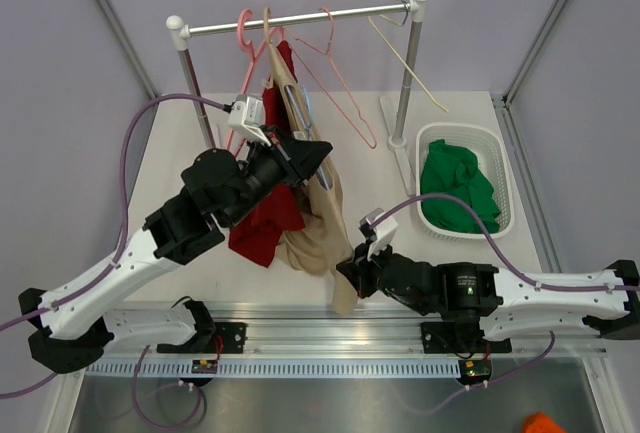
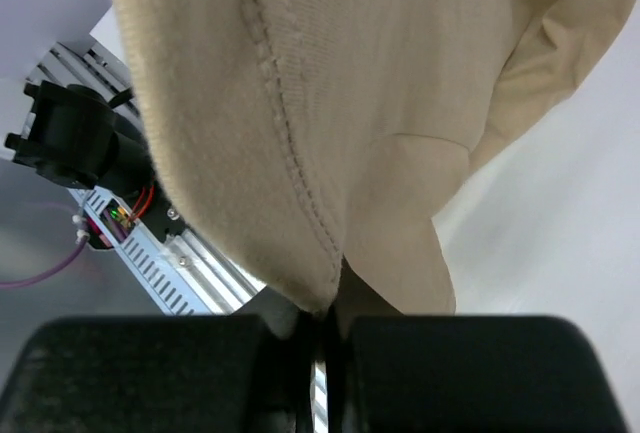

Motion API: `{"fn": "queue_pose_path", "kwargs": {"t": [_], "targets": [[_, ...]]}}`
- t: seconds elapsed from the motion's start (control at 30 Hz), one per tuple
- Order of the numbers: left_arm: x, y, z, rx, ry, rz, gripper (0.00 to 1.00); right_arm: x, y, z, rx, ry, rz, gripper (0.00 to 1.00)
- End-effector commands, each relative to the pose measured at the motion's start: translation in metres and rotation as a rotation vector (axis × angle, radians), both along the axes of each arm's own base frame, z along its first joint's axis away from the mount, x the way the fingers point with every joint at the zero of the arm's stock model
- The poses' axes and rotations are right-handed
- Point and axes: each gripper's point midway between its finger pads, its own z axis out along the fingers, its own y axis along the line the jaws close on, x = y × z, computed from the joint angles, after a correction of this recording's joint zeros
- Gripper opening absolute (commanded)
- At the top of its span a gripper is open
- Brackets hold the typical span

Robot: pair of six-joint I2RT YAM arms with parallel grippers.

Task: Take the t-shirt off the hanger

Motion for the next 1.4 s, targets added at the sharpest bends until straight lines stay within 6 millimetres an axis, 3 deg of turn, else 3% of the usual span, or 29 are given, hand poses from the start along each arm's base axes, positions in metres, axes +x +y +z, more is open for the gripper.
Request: {"fn": "queue_pose_path", "kwargs": {"t": [0.0,0.13,0.17,0.27,0.37,0.57,0.67,0.73,0.87,0.97,1.07,1.1,1.13,1.17,1.23,1.3,1.37], "targets": [[-0.001,0.027,0.052,-0.147,-0.106,0.08,0.0,0.001,0.002,0.014,0.033,-0.013,-0.05,0.0],[-0.005,0.052,0.086,-0.168,-0.192,0.136,0.0,-0.028,0.011,-0.008,-0.028,0.039,0.066,0.0],[-0.007,0.06,0.101,-0.188,-0.218,0.151,0.0,-0.034,0.01,-0.019,-0.07,0.048,0.078,0.0],[-0.007,0.074,0.121,-0.202,-0.262,0.188,0.0,-0.051,0.007,-0.037,-0.126,0.073,0.105,0.0],[-0.013,0.087,0.142,-0.232,-0.301,0.199,0.0,-0.058,-0.001,-0.042,-0.132,0.075,0.08,0.0],[-0.023,0.108,0.159,-0.263,-0.335,0.223,0.0,-0.048,-0.031,-0.044,-0.104,0.066,-0.043,0.0],[-0.032,0.117,0.156,-0.295,-0.326,0.207,0.0,-0.04,-0.056,-0.072,-0.163,0.076,-0.12,0.0],[-0.045,0.116,0.159,-0.345,-0.32,0.138,0.0,-0.035,-0.065,-0.072,-0.156,0.088,-0.173,0.0],[-0.063,0.103,0.166,-0.39,-0.31,0.009,0.0,-0.03,-0.059,-0.062,-0.149,0.053,-0.195,0.0],[-0.078,0.102,0.181,-0.432,-0.32,-0.067,0.0,-0.031,-0.053,-0.07,-0.217,0.037,-0.212,0.0],[-0.093,0.093,0.182,-0.45,-0.308,-0.169,0.0,-0.024,-0.052,-0.06,-0.196,0.02,-0.274,0.01],[-0.095,0.084,0.172,-0.433,-0.291,-0.209,0.0,-0.019,-0.051,-0.051,-0.169,-0.006,-0.295,0.05],[-0.096,0.075,0.163,-0.43,-0.255,-0.24,0.0,-0.018,-0.047,-0.04,-0.147,-0.027,-0.285,0.12],[-0.095,0.069,0.154,-0.419,-0.23,-0.258,0.0,-0.016,-0.043,-0.024,-0.105,-0.036,-0.28,0.28],[-0.088,0.05,0.12,-0.364,-0.146,-0.284,0.0,-0.013,-0.038,0.001,-0.07,-0.091,-0.253,0.44],[-0.092,0.04,0.102,-0.332,-0.11,-0.335,0.0,-0.014,-0.035,0.026,-0.009,-0.103,-0.201,0.58],[-0.091,0.033,0.08,-0.312,-0.059,-0.349,0.0,-0.015,-0.035,0.055,0.065,-0.14,-0.142,0.65]]}}
